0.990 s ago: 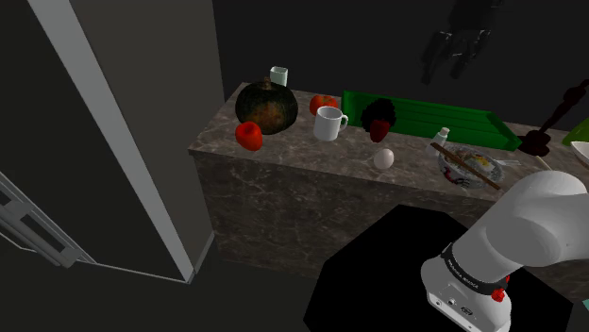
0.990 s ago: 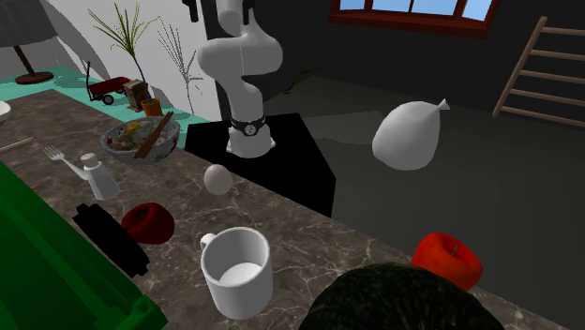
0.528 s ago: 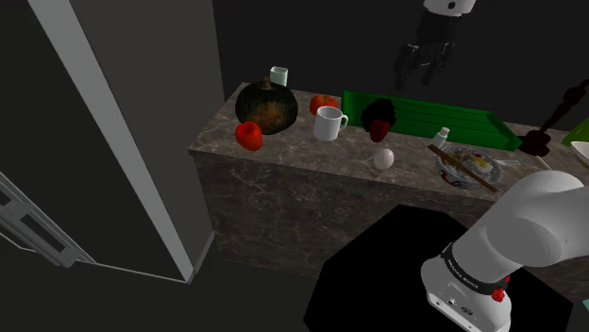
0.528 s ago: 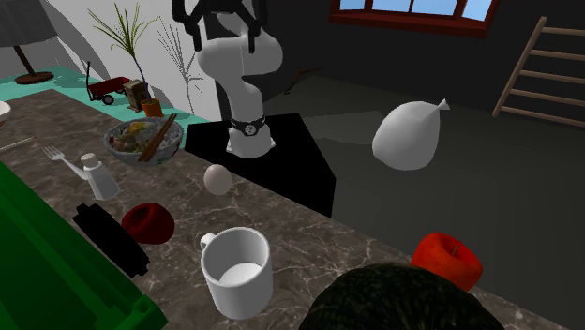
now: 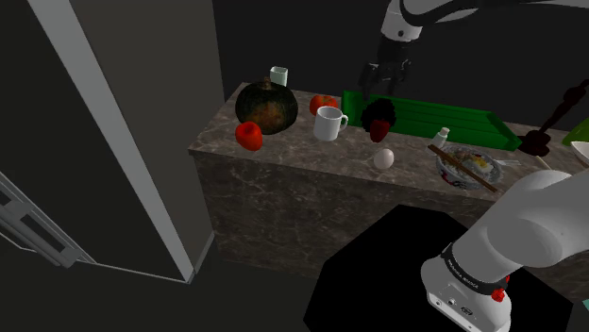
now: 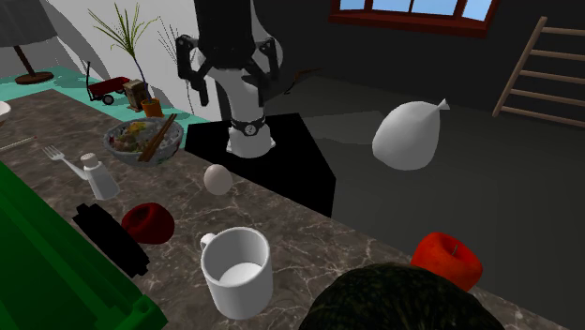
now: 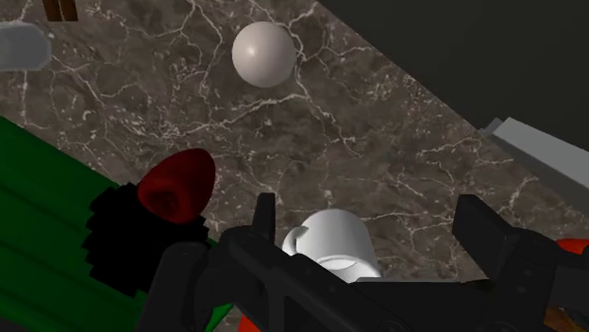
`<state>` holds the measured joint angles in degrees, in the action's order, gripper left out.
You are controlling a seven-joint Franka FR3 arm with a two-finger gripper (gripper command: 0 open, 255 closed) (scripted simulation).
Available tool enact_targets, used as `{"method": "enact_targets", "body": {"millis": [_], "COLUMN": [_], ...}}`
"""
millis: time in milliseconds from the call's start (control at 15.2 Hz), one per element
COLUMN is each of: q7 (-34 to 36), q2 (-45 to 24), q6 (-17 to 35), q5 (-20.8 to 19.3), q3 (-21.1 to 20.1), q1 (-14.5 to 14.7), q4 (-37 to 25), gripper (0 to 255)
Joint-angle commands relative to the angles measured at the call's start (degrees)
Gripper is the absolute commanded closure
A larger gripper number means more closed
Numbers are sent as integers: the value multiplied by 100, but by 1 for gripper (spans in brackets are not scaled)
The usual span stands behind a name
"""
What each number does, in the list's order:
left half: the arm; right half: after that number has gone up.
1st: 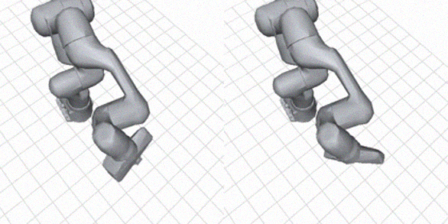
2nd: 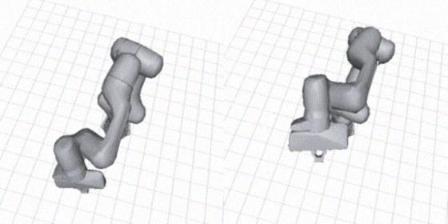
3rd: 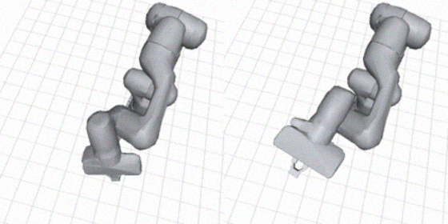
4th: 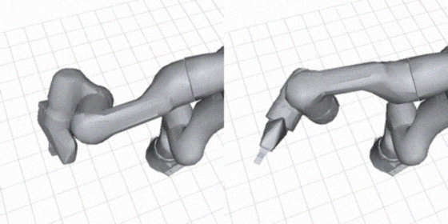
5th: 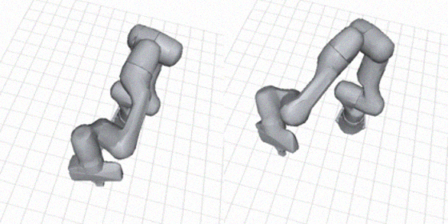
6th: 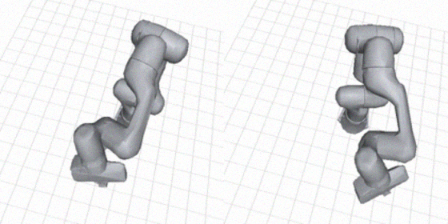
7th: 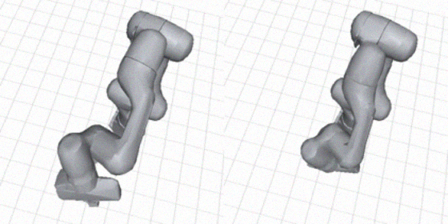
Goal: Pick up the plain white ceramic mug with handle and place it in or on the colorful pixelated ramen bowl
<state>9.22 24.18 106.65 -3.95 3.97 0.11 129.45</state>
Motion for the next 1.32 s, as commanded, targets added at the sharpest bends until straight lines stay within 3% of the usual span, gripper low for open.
{"method": "enact_targets", "body": {"millis": [0, 528, 1056, 1254], "q7": [23, -57, -160, -168], "q2": [-402, -2061, -3795, -3972], "q6": [294, 1188, 1662, 1809], "q5": [40, 200, 389, 404], "q3": [-12, 8, -33, -41], "q1": [35, 105, 122, 117], "q4": [-120, -903, -2179, -2210], "gripper": [0, 0, 0, 0]}}
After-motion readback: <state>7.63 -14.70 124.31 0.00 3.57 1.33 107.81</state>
